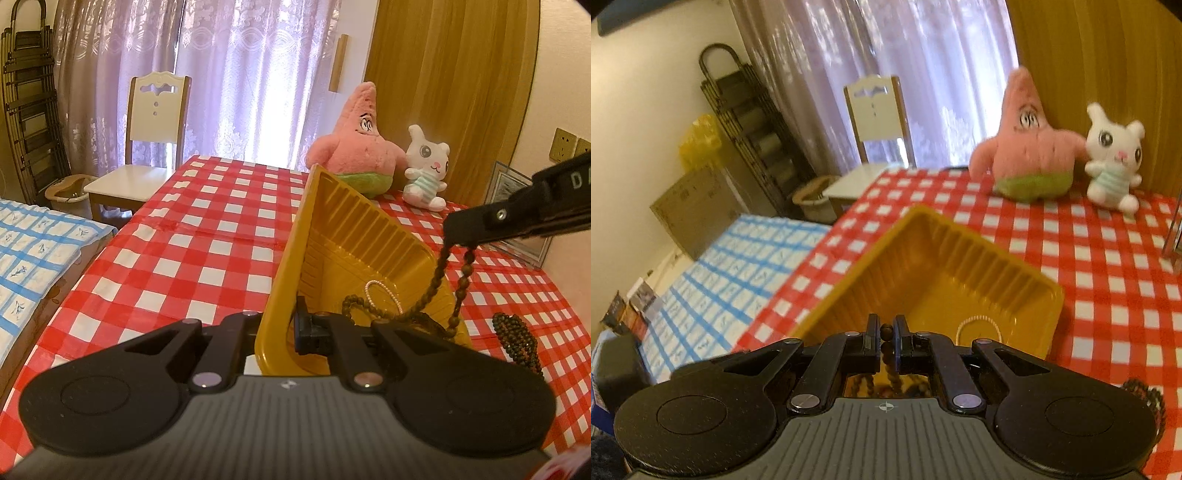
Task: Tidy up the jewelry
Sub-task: 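Lower the necklace into the orange tray and open the right tool, then move the right tool back to the last bead necklace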
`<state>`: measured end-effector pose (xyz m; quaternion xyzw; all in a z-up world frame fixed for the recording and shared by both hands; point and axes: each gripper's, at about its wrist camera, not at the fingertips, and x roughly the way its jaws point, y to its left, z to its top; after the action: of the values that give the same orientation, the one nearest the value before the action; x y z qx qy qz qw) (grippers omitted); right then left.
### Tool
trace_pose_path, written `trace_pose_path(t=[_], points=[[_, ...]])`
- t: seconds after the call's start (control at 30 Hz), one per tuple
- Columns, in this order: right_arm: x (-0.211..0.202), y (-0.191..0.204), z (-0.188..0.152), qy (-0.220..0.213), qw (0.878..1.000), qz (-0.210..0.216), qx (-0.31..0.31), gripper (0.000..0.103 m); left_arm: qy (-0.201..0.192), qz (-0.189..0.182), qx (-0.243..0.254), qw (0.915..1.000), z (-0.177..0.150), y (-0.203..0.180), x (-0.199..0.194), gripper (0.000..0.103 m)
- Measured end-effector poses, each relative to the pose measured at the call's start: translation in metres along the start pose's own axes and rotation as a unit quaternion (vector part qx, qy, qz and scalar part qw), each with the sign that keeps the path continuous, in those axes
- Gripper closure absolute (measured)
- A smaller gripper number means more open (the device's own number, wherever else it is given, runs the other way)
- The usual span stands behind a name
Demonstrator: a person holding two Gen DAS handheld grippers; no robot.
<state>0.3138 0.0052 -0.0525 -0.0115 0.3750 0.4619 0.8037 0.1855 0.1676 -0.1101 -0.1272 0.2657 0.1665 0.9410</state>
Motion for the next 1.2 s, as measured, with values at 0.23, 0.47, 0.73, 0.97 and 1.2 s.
trace_pose_path(t=[0.23,0.47,0.73,0.97,1.2], points=[[-0.005,0.006,0.008,-0.043,0.999,0.016,0.007,0.096,0.001,0.001,0.002,1.0000,-0.001,0.000,0.001,0.097],[-0.006,0.000,0.006,-0.040,0.999,0.004,0.024,0.058,0.003,0.003,0.002,1.0000,-0.002,0.001,0.002,0.097],[-0.042,-0.021,-0.009,-0.052,0.997,-0.017,0.058,0.051,0.002,0.005,0.006,1.0000,-0.002,-0.001,0.000,0.097],[-0.082,-0.058,-0.042,-0.049,0.989,-0.078,0.116,0.050,0.002,0.008,0.007,0.9999,-0.002,-0.002,0.000,0.097],[-0.123,-0.107,-0.084,-0.029,0.971,-0.167,0.170,0.049,0.002,0.010,0.009,0.9999,-0.001,-0.002,0.000,0.097]])
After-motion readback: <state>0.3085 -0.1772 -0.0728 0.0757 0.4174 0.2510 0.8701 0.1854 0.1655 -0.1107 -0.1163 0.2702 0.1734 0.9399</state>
